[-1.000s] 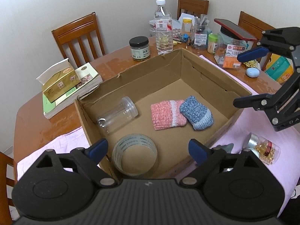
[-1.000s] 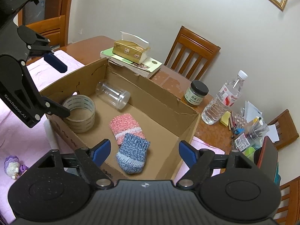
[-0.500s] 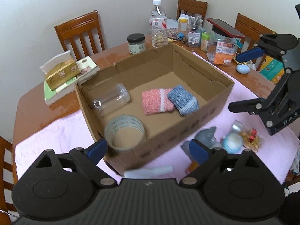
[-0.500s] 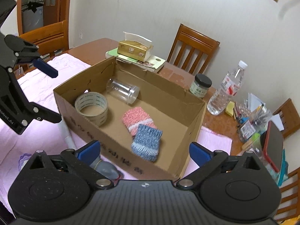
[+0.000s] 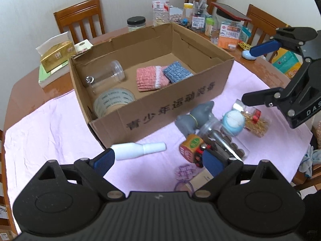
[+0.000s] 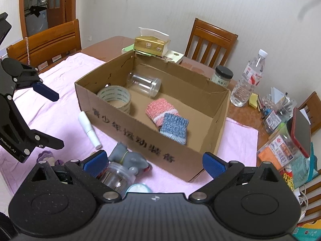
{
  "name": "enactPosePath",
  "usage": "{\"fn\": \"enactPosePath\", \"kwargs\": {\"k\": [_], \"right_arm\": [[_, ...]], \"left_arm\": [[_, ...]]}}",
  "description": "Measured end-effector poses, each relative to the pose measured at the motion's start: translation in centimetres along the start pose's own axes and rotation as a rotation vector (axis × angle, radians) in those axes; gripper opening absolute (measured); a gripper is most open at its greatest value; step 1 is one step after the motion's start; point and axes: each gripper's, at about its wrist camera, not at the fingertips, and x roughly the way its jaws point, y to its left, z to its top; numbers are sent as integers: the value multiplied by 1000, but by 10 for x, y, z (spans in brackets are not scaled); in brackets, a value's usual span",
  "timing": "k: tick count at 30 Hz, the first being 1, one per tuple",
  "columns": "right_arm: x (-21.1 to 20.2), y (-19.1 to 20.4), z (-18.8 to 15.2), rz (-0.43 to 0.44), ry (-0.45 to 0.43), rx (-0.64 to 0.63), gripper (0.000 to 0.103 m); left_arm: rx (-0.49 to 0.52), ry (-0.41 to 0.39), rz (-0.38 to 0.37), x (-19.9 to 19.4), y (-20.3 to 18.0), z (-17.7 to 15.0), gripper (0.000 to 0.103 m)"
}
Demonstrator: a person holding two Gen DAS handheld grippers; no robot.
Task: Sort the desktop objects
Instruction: 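Move both tools back toward the remaining items on the cloth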
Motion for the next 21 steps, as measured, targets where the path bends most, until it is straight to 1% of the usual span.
{"fn": "enactPosePath", "kwargs": {"k": [4,8,12,16,21], "right_arm": [[-1,3,-7,10,8,17,103],[-1,9,-16,11,26,63,103],[0,20,-26,-15,54,114,103],[-2,36,-36,-37,76,190,103],[-2,55,-49,-45,108,265,103]], "left_arm": [[7,-2,-5,1,-3,-4,94],[36,7,-22,4,-5,-11,94],[75,29,-71,8,-5,-22,94],[160,55,-111,10,-10,-35,94],[267,56,-158,9,-15,-50,94]]}}
